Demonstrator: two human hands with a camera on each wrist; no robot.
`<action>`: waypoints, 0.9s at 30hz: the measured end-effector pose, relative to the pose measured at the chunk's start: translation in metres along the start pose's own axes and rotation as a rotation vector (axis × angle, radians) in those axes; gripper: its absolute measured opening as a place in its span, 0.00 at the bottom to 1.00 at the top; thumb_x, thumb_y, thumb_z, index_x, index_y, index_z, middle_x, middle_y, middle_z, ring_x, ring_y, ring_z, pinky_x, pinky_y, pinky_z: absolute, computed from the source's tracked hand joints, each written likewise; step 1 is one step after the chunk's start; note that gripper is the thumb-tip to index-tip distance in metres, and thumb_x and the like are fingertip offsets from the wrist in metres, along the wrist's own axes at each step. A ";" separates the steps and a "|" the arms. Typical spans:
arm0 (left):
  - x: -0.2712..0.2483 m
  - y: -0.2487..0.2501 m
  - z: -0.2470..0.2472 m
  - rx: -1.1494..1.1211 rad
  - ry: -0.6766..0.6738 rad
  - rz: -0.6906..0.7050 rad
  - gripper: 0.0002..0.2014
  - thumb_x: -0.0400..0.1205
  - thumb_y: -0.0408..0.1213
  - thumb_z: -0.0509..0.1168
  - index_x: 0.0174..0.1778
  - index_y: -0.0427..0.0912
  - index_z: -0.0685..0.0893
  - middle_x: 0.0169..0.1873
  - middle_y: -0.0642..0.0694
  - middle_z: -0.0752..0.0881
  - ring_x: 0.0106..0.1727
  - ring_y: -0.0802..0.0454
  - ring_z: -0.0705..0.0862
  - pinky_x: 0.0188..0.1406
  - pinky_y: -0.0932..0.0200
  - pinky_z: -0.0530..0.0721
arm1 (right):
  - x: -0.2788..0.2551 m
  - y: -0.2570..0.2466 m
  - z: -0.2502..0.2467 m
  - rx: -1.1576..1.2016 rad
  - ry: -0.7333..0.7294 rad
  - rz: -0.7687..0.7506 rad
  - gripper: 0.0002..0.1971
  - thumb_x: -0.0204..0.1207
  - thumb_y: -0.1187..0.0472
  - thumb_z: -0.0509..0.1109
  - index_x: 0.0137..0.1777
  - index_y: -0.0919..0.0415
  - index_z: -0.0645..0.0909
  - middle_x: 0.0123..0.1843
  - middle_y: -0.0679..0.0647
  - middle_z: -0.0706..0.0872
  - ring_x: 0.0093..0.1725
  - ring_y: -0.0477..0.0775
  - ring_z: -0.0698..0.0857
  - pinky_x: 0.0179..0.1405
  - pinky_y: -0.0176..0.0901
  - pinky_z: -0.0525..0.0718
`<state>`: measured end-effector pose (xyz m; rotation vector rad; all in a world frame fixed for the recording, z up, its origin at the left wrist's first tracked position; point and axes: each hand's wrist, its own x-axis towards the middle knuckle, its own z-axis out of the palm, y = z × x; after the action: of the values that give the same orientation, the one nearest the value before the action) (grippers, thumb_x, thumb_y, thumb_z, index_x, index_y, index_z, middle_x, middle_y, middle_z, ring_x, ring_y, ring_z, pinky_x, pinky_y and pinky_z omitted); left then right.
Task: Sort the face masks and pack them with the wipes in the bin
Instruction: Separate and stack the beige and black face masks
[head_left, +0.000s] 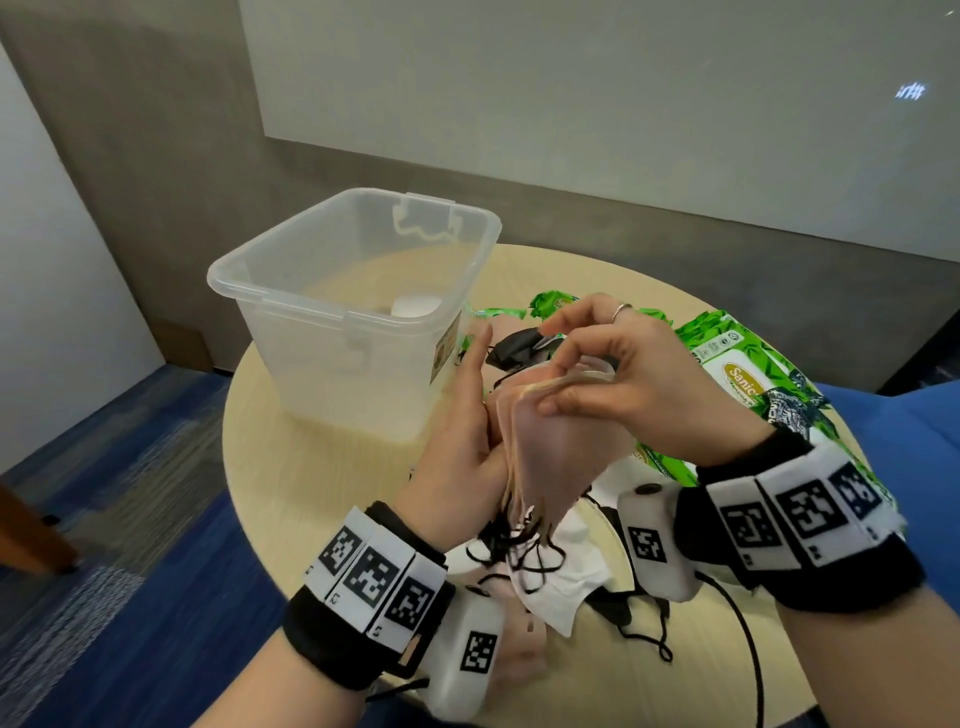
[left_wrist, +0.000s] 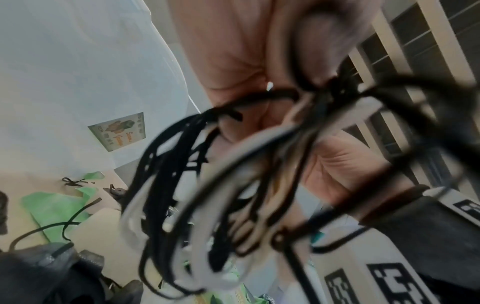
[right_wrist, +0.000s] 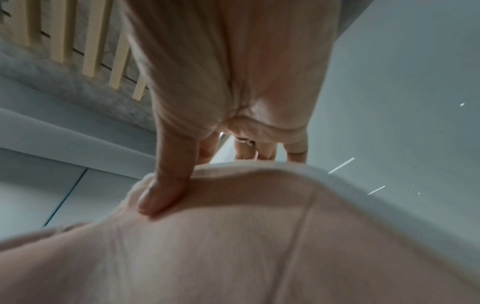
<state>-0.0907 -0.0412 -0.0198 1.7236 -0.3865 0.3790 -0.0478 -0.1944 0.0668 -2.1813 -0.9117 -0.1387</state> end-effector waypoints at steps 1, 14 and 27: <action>0.000 0.000 0.000 0.005 -0.011 0.002 0.41 0.76 0.50 0.66 0.76 0.68 0.44 0.61 0.41 0.84 0.58 0.47 0.84 0.68 0.45 0.76 | 0.001 0.001 0.001 0.006 -0.005 0.004 0.12 0.59 0.63 0.83 0.33 0.50 0.82 0.47 0.51 0.84 0.51 0.44 0.81 0.54 0.34 0.75; -0.004 0.004 0.006 -0.048 0.011 -0.077 0.34 0.77 0.39 0.58 0.77 0.56 0.51 0.78 0.45 0.66 0.78 0.50 0.66 0.77 0.42 0.66 | -0.004 0.010 0.015 0.181 0.239 0.106 0.17 0.59 0.63 0.83 0.42 0.50 0.78 0.32 0.49 0.85 0.32 0.43 0.81 0.37 0.40 0.79; 0.002 0.011 0.016 -0.425 0.383 -0.188 0.20 0.85 0.21 0.47 0.66 0.49 0.65 0.58 0.51 0.79 0.56 0.61 0.80 0.51 0.71 0.80 | -0.028 0.015 0.062 0.816 0.181 0.425 0.15 0.78 0.58 0.64 0.61 0.62 0.80 0.57 0.53 0.88 0.54 0.44 0.87 0.48 0.30 0.83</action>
<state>-0.0936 -0.0593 -0.0125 1.2255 -0.0186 0.4430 -0.0699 -0.1748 0.0033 -1.5087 -0.2916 0.2094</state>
